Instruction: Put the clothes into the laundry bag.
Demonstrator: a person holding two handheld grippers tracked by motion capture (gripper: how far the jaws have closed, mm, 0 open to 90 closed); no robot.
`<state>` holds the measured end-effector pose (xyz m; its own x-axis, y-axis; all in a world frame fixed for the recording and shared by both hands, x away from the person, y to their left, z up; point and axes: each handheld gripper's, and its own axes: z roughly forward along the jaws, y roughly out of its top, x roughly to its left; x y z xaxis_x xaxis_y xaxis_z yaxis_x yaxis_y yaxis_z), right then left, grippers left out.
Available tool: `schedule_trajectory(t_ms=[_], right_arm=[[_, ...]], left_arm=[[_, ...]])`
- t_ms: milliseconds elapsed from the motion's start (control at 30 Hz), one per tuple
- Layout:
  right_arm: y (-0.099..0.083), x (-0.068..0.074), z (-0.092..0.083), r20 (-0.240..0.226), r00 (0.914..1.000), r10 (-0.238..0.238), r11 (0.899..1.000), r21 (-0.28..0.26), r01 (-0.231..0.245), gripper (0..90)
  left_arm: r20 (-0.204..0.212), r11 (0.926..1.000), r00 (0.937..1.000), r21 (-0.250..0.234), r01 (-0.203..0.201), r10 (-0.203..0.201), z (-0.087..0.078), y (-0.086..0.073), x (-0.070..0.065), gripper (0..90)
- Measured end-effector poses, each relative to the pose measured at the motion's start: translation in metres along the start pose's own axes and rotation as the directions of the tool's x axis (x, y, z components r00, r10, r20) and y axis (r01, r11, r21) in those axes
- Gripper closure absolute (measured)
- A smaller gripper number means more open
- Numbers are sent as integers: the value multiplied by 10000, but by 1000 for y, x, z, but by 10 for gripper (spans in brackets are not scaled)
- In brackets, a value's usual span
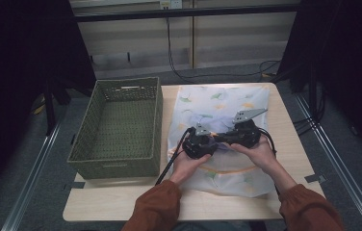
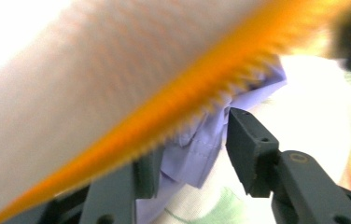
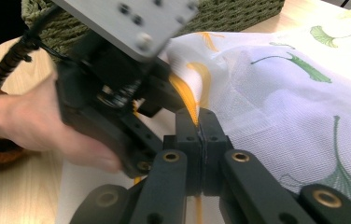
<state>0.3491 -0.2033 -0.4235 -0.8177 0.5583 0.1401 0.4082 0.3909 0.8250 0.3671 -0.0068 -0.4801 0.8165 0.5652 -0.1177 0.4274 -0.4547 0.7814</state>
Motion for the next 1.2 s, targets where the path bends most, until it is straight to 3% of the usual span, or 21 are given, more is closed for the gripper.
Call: schedule_trajectory(t_ms=[133,300,367,567,633,733,900,1100,1200], right_arm=[[1,0,-2,11,10000,-23,10000,-68,23,898],[1,1,-4,40,10000,26,9999,-107,-25,897],[2,2,-4,49,10000,-24,9999,-99,25,897],[-1,5,-2,10,10000,-83,9999,59,83,896],[-3,6,0,-4,9999,-112,9998,163,112,896],[-7,8,3,-43,9999,-137,9992,374,139,894],[-16,7,10,-173,9998,-60,9976,685,72,892],[-24,5,19,-327,9994,-107,9933,1144,144,865],[-27,5,24,-468,9988,-156,9891,1452,223,862]], left_arm=[[353,9997,9993,-229,101,-93,-16,2,-2,519],[428,9992,9987,-311,-253,266,-39,5,-5,484],[643,9988,9973,-369,-317,340,-51,5,-7,486],[545,9959,9957,-555,-713,743,-83,3,-8,570],[645,9952,9949,-649,-734,776,-93,1,-7,570],[439,9920,9943,-843,-937,977,-108,0,-7,570],[273,9918,9975,-1120,-616,651,-126,-10,0,590],[83,9900,9983,-1292,-559,574,-141,-16,7,578],[310,9892,9990,-1440,-275,323,-148,-19,9,563]])
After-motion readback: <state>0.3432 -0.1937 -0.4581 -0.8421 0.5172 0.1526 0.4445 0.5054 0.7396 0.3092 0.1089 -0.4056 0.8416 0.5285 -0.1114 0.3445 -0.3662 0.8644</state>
